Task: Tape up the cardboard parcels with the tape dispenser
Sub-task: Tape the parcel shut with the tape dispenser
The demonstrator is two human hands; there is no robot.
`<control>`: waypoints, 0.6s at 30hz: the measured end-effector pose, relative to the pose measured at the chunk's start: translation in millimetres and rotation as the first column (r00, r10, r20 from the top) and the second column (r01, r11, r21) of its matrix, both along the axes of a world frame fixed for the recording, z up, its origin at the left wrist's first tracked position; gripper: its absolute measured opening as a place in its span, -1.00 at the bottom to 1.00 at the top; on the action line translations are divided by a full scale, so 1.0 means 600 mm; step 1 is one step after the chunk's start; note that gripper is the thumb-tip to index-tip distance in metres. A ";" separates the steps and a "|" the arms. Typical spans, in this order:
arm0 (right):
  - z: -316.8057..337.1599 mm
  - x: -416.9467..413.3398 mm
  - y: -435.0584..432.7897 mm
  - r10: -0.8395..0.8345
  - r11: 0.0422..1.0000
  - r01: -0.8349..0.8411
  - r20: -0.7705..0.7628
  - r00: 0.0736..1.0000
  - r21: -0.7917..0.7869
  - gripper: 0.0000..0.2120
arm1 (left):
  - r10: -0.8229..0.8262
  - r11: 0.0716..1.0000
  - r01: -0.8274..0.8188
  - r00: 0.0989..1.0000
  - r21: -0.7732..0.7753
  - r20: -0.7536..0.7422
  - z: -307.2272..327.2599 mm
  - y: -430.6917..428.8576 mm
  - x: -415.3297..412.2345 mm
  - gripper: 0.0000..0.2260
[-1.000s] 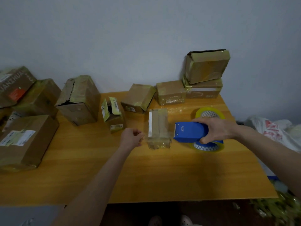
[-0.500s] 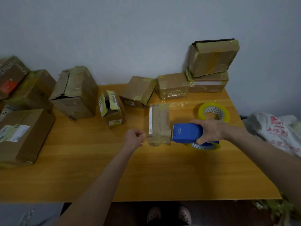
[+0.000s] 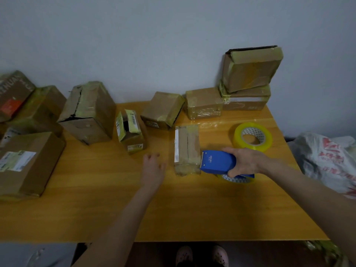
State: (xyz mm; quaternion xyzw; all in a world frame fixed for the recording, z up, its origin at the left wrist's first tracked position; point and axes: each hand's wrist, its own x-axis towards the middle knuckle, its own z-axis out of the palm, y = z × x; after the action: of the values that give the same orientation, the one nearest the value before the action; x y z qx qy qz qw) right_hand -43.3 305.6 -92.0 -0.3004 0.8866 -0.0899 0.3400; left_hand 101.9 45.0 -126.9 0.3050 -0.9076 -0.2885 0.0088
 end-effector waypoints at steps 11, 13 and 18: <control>-0.004 -0.007 0.038 -0.019 0.989 0.028 0.066 0.998 -0.146 -0.23 | -0.603 0.685 0.635 0.769 -0.356 0.212 -0.010 0.095 0.003 -0.43; -0.002 -0.010 0.050 -0.033 0.981 0.048 0.081 0.996 -0.189 -0.25 | -0.611 0.671 0.643 0.762 -0.369 0.216 -0.014 0.092 -0.002 -0.40; 0.004 -0.021 0.088 -0.016 0.974 0.048 0.145 0.989 -0.221 -0.34 | -0.623 0.647 0.657 0.748 -0.386 0.229 -0.020 0.082 -0.004 -0.38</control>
State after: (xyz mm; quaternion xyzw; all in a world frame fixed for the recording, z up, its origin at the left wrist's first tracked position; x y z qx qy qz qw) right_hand -55.9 358.3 -89.6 -0.3154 0.8490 -0.2160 0.3648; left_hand 99.5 94.2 -139.2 -0.0349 -0.9966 -0.0465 -0.0586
